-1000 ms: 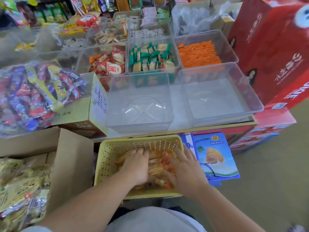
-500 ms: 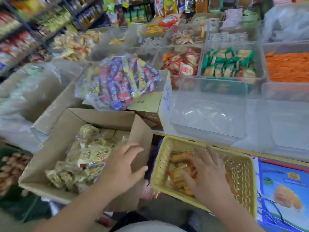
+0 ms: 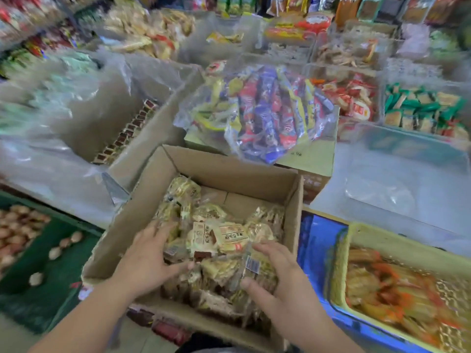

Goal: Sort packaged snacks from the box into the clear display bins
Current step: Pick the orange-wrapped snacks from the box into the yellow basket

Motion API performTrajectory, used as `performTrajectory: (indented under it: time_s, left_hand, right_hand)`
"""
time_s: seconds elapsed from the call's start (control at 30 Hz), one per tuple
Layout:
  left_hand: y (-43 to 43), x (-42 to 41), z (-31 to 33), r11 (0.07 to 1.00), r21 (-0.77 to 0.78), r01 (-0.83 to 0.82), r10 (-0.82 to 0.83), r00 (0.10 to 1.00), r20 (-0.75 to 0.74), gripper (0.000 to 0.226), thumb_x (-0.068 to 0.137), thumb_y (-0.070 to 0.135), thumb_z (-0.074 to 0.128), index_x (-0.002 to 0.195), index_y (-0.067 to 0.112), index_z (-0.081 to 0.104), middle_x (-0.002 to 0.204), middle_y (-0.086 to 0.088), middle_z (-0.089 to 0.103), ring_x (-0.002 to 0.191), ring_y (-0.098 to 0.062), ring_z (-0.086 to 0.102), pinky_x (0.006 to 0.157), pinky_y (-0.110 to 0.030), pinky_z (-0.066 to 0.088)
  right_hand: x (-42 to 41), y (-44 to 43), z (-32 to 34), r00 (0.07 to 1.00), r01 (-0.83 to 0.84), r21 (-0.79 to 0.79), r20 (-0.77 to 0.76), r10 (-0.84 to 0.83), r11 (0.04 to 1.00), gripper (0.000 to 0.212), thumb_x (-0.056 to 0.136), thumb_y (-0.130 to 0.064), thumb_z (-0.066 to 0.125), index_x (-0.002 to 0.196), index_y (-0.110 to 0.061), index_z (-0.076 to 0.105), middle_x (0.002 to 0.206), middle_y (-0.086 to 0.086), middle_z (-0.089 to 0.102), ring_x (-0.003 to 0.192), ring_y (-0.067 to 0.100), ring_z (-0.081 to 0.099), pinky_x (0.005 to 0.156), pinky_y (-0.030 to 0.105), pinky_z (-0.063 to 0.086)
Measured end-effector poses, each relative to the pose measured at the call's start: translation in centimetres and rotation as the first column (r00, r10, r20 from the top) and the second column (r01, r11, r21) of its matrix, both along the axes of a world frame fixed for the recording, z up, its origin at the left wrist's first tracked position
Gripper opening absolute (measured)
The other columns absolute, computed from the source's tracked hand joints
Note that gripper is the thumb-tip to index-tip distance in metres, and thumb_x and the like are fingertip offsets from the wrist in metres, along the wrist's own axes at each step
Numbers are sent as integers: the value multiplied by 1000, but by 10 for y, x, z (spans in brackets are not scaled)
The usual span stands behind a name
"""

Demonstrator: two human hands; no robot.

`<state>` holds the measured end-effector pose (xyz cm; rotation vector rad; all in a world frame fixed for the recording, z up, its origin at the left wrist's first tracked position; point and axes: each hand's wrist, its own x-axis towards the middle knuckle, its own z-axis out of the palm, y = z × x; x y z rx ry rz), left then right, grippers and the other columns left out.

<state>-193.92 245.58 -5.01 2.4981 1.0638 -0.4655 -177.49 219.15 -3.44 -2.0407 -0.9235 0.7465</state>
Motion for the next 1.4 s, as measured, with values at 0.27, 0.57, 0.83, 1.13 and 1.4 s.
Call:
performTrajectory:
  time_s: [0.27, 0.57, 0.83, 1.13, 1.4]
  left_hand:
    - [35, 27, -26, 945, -309, 105, -119, 992, -28, 151, 33, 103, 62, 159, 50, -3, 173, 2, -8, 159, -30, 0, 125, -56, 20]
    - [28, 55, -44, 955, -205, 216, -231, 972, -49, 140, 45, 85, 80, 156, 53, 2, 172, -3, 5, 155, -38, 12, 120, -65, 20]
    - [27, 69, -55, 926, -166, 339, -351, 935, -50, 135, 45, 82, 80, 156, 49, 11, 170, -8, 16, 154, -39, 16, 120, -69, 14]
    - [55, 93, -50, 937, -325, 130, -55, 972, 230, 84, 61, 47, 83, 138, 41, 50, 118, 13, 62, 106, -17, 61, 90, -40, 54]
    - [109, 120, -16, 685, -706, -181, 588, 709, 389, 52, 74, 18, 86, 109, 45, 58, 112, 6, 70, 97, -17, 71, 83, -39, 56]
  right_hand:
    - [-21, 61, -22, 874, 417, -283, -135, -466, 864, 110, 72, -63, 80, 157, -36, 16, 161, -7, 31, 141, 16, 39, 107, 35, 40]
    - [-20, 86, -35, 793, 480, -357, -213, -570, 801, 127, 55, -62, 91, 155, -43, 15, 135, -14, 55, 117, 12, 53, 94, 34, 47]
    - [-16, 96, -45, 610, 640, -411, -243, -754, 650, 124, 54, -78, 80, 151, -45, 11, 151, 2, 43, 131, 29, 50, 107, 51, 45]
    - [-4, 96, -54, 414, 576, -523, -476, -776, 628, 146, 46, -96, 68, 161, -32, 5, 167, 1, 21, 151, 31, 25, 119, 54, 22]
    - [12, 112, -59, 390, 541, -493, -571, -723, 681, 141, 43, -86, 81, 158, -43, 13, 158, -3, 37, 135, 25, 44, 104, 47, 38]
